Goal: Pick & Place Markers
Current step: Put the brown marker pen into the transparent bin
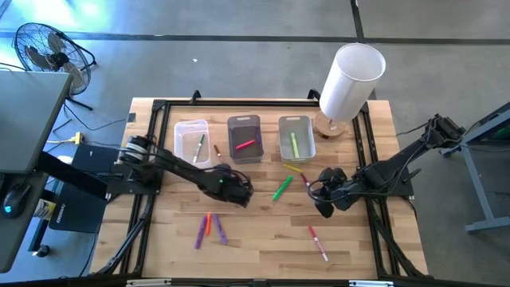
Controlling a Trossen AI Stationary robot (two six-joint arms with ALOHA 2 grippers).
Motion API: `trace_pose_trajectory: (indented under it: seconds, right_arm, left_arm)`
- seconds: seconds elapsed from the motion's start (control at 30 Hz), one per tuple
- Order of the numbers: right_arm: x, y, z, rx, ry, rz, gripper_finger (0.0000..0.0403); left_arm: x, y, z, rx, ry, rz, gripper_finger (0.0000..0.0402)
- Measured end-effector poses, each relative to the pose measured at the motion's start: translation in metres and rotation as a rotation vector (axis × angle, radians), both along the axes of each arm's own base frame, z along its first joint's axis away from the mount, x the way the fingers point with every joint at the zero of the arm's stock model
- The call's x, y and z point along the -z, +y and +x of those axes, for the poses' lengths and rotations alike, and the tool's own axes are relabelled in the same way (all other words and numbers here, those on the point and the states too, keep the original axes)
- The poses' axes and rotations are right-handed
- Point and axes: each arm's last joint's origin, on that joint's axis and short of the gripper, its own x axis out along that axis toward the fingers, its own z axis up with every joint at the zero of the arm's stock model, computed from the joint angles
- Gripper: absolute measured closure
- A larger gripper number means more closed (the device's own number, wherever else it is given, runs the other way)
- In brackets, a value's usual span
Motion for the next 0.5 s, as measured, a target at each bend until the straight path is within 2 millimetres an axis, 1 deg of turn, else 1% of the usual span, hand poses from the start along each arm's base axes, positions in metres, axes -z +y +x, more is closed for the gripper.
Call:
trace_pose_trajectory:
  seconds: [0.07, 0.17, 0.23, 0.3, 0.5]
  right_arm:
    - [0.0004, 0.0, -0.0004, -0.007, 0.008, 0.002, 0.0403]
    - [0.0004, 0.0003, -0.0004, -0.023, 0.012, -0.002, 0.0403]
    - [0.0003, 0.0005, -0.0003, -0.027, 0.013, 0.003, 0.0402]
    - [0.0004, 0.0005, -0.0004, -0.027, 0.014, 0.003, 0.0402]
    - [0.0004, 0.0006, -0.0004, -0.03, 0.015, 0.007, 0.0403]
  left_arm:
    - [0.0001, -0.0007, 0.0048, -0.006, 0.048, 0.014, 0.0294]
    - [-0.0032, 0.0004, 0.0041, -0.045, 0.108, 0.046, 0.0295]
    - [-0.001, 0.0007, 0.0061, -0.068, 0.113, 0.05, 0.0295]
    - [-0.0003, 0.0026, 0.0034, -0.09, 0.137, 0.052, 0.0295]
    - [-0.0004, 0.0053, 0.0037, -0.111, 0.136, 0.041, 0.0295]
